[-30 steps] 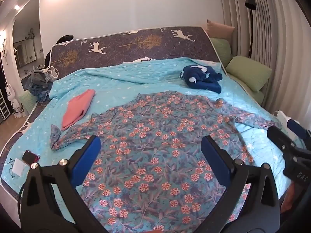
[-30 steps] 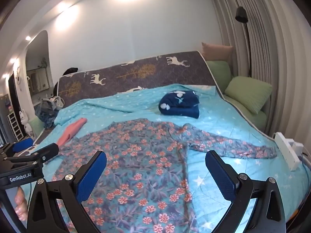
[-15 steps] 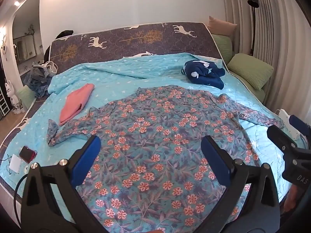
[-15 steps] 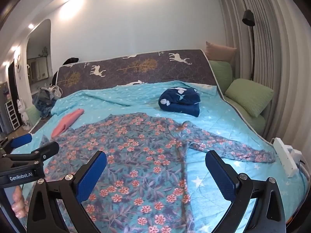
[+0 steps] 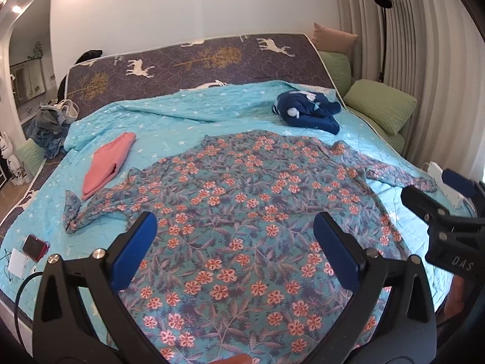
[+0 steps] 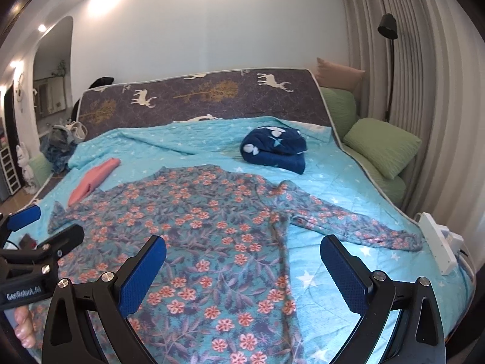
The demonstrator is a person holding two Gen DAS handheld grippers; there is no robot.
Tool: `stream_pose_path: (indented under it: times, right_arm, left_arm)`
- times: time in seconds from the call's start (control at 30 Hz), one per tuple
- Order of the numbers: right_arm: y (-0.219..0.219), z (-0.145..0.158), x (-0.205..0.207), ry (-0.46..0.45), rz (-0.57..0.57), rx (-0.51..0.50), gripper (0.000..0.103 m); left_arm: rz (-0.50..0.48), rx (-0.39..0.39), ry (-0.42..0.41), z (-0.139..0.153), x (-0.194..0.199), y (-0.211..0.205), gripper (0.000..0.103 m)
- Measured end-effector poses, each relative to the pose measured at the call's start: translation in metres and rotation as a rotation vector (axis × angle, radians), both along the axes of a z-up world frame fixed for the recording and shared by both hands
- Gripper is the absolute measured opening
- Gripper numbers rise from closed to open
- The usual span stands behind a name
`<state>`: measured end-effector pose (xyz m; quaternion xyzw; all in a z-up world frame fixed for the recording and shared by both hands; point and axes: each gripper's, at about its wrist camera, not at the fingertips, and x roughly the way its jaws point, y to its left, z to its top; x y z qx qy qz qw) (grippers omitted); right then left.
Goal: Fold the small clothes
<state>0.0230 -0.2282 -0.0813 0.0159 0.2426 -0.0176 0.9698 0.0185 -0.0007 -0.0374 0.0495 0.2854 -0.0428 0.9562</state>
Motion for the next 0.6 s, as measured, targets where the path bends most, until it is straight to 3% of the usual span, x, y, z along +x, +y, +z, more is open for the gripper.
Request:
stream_pose_path:
  times: [0.17, 0.6]
  right_arm:
    - [-0.0007, -0.0003, 0.0006, 0.002, -0.012, 0.014, 0.103]
    - [0.0028, -0.0019, 0.0039, 0.011, -0.022, 0.046, 0.103]
  left_arm:
    - [-0.01, -0.021, 0.029, -0.0048, 0.0047, 0.0023, 0.102]
    - [0.066, 0.038, 0.007, -0.0086, 0.0076, 0.008, 0.102]
